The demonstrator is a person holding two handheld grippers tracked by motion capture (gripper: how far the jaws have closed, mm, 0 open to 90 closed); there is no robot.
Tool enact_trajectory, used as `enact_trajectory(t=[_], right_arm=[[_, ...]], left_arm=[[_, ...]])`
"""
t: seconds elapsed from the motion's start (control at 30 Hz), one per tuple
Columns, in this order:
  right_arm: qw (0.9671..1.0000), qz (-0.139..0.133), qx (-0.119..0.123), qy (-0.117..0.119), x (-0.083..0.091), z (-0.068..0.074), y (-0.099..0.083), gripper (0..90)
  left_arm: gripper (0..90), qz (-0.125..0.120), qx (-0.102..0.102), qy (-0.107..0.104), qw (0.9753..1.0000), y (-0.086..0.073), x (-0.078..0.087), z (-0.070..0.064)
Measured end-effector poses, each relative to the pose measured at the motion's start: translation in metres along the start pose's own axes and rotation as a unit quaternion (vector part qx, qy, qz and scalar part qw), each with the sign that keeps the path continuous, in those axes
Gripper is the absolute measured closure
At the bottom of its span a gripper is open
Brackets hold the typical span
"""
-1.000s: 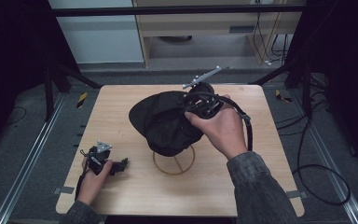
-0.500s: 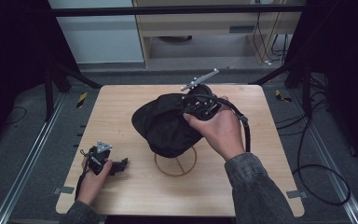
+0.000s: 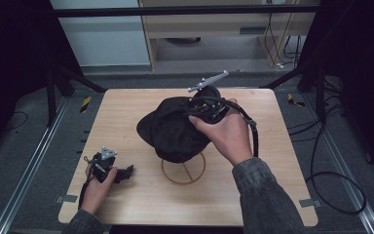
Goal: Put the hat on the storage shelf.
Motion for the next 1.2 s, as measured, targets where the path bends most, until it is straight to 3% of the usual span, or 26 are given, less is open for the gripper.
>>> enact_trajectory(t=[0.1,0.5,0.9,1.2], right_arm=[[1.0,-0.004,-0.002,-0.004,-0.001,-0.001,0.001,72.3],[1.0,0.002,-0.001,0.004,-0.001,0.0,-0.002,69.3],[1.0,-0.007,-0.005,0.002,0.012,-0.005,-0.006,67.9],[0.9997,-0.015,-0.015,-0.008,0.026,-0.017,-0.016,67.7]], left_arm=[[0.0,0.0,0.0,0.0,1.0,0.0,0.0,0.0],[0.0,0.0,0.0,0.0,1.0,0.0,0.0,0.0],[0.0,0.0,0.0,0.0,1.0,0.0,0.0,0.0],[0.0,0.0,0.0,0.0,1.0,0.0,0.0,0.0]])
Point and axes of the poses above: each handheld gripper's, and its own axes: x roughly backward along the jaws, y roughly out of its top, z roughly to its left, the point moved 8 cm from there along -x, roughly forward along the jaws
